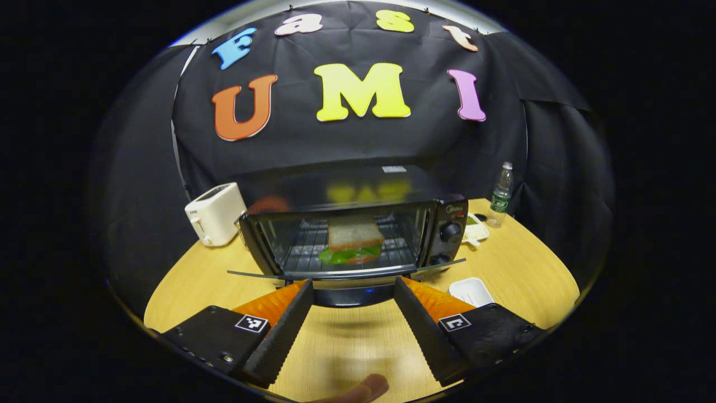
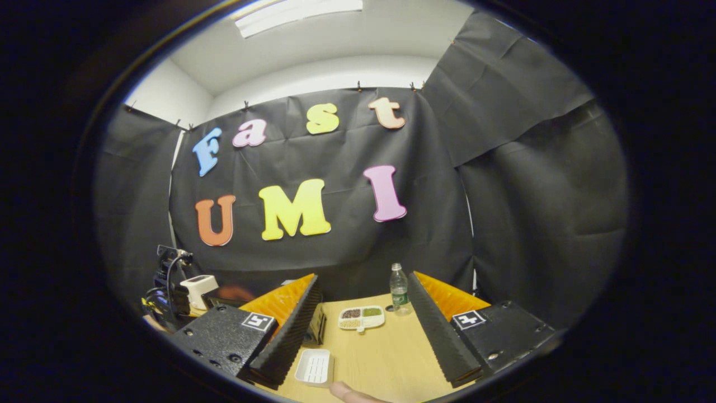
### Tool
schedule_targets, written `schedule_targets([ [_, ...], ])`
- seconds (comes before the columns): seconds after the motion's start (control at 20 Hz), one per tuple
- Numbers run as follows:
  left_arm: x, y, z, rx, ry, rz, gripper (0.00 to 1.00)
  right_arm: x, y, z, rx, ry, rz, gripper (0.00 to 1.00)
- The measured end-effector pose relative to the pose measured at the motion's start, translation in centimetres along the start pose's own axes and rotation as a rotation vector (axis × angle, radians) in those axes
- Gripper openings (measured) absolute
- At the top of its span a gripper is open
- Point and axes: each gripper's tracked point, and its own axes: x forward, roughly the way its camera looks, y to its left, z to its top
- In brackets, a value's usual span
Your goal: Open the electric oven with the left hand, put the food in, and close the electric oven.
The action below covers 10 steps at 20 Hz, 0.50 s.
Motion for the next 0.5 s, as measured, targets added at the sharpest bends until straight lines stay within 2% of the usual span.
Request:
schedule_targets([
  [0.1, 1.0, 0.5, 1.8, -0.002, -0.055, -0.005, 0.96, -1.1, -0.1, 0.5, 0.007, -0.004, -0.009, 0.94],
  [0.15, 1.8, 0.6, 3.4, -0.008, -0.096, -0.014, 0.96, -1.6, -0.2, 0.8, 0.006, -0.007, -0.013, 1.00],
  [0.2, 2.6, 0.8, 4.2, -0.033, -0.123, -0.026, 0.95, -2.2, -0.3, 1.0, -0.006, -0.008, -0.018, 0.94],
  [0.3, 2.7, 1.9, 5.5, -0.092, -0.187, -0.017, 0.95, -3.5, -0.8, 1.4, -0.036, -0.017, -0.039, 0.94],
  [0.4, 1.1, 2.0, 5.3, -0.142, -0.201, -0.035, 0.94, -4.9, -0.8, 2.2, -0.044, -0.033, -0.052, 0.94],
  [0.5, -1.9, 3.0, 5.2, -0.152, -0.229, -0.019, 0.93, -6.1, -0.3, 2.4, -0.044, -0.033, -0.046, 0.94],
])
